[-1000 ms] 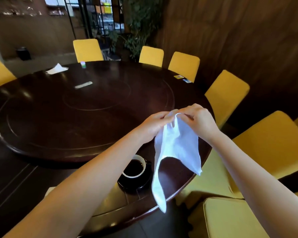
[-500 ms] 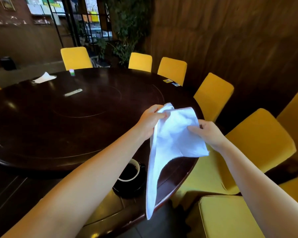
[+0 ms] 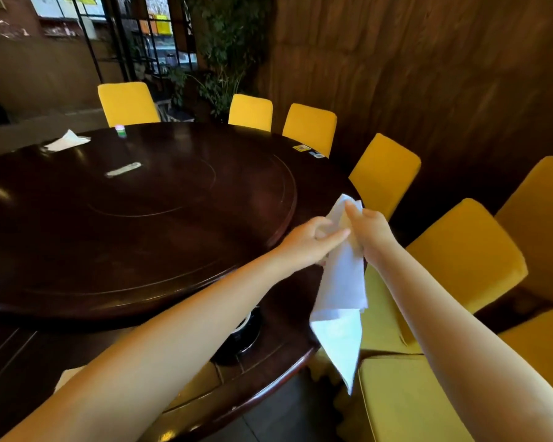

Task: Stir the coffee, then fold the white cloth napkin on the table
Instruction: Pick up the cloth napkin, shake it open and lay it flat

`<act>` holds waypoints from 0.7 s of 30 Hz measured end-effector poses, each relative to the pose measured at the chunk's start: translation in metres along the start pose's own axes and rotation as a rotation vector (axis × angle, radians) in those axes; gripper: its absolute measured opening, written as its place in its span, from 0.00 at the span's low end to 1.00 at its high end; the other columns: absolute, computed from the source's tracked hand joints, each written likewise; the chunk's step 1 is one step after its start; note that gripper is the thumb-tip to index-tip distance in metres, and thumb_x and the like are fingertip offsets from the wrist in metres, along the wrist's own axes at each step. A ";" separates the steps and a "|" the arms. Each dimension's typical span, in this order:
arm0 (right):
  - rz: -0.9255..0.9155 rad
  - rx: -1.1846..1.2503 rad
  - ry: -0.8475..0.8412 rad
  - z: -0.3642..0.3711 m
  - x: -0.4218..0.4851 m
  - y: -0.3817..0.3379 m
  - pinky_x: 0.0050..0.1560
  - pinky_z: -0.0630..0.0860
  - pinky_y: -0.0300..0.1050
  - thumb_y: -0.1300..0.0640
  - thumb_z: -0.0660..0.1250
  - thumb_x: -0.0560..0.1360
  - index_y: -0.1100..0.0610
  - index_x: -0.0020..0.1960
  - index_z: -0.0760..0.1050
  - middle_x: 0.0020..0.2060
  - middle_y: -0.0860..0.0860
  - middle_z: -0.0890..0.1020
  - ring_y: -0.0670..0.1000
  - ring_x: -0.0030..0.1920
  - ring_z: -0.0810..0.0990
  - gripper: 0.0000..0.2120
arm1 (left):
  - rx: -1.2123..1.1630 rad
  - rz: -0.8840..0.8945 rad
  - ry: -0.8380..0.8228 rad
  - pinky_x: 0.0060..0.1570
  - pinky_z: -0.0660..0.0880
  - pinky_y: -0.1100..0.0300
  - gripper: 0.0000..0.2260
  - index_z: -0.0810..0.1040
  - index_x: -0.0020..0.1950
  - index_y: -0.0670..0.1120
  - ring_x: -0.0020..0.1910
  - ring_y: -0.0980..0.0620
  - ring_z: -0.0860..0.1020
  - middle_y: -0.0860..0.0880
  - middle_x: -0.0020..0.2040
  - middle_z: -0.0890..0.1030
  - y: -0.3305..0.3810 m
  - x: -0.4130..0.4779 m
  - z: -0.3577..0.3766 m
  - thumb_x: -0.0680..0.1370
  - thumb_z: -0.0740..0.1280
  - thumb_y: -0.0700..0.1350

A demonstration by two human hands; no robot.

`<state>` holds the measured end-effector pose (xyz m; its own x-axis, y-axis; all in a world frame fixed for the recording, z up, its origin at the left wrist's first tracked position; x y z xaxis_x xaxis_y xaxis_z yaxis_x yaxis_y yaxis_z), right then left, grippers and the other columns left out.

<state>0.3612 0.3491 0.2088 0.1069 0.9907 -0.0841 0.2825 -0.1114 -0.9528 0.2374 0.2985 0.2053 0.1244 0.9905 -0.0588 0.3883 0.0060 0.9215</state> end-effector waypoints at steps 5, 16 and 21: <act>0.128 0.346 -0.178 0.023 -0.012 0.009 0.46 0.76 0.44 0.56 0.53 0.81 0.63 0.58 0.73 0.44 0.55 0.80 0.51 0.41 0.80 0.14 | 0.168 0.077 0.003 0.58 0.72 0.58 0.34 0.62 0.72 0.47 0.62 0.51 0.73 0.49 0.64 0.74 0.003 -0.011 0.009 0.71 0.71 0.56; -0.053 0.271 -0.114 0.014 -0.010 0.006 0.50 0.78 0.50 0.51 0.65 0.76 0.59 0.39 0.74 0.34 0.55 0.78 0.51 0.37 0.78 0.13 | 0.120 0.271 0.374 0.39 0.69 0.65 0.07 0.81 0.44 0.40 0.38 0.54 0.76 0.48 0.37 0.81 -0.007 -0.032 -0.034 0.76 0.66 0.43; 0.076 0.308 0.054 0.009 0.011 0.023 0.56 0.76 0.57 0.53 0.60 0.77 0.65 0.40 0.73 0.30 0.53 0.72 0.53 0.36 0.74 0.16 | 0.154 0.151 0.561 0.35 0.64 0.61 0.14 0.79 0.38 0.39 0.36 0.53 0.71 0.41 0.35 0.77 -0.022 -0.031 -0.070 0.74 0.59 0.47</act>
<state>0.3600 0.3586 0.1834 0.1693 0.9740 -0.1506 -0.0290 -0.1478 -0.9886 0.1614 0.2777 0.2139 -0.2960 0.9003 0.3190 0.5372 -0.1192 0.8350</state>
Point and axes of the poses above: each hand's wrist, its own x-axis towards the middle knuckle, its own z-axis out of the palm, y = z × x, the point moved 10 cm from there along x, towards the middle knuckle
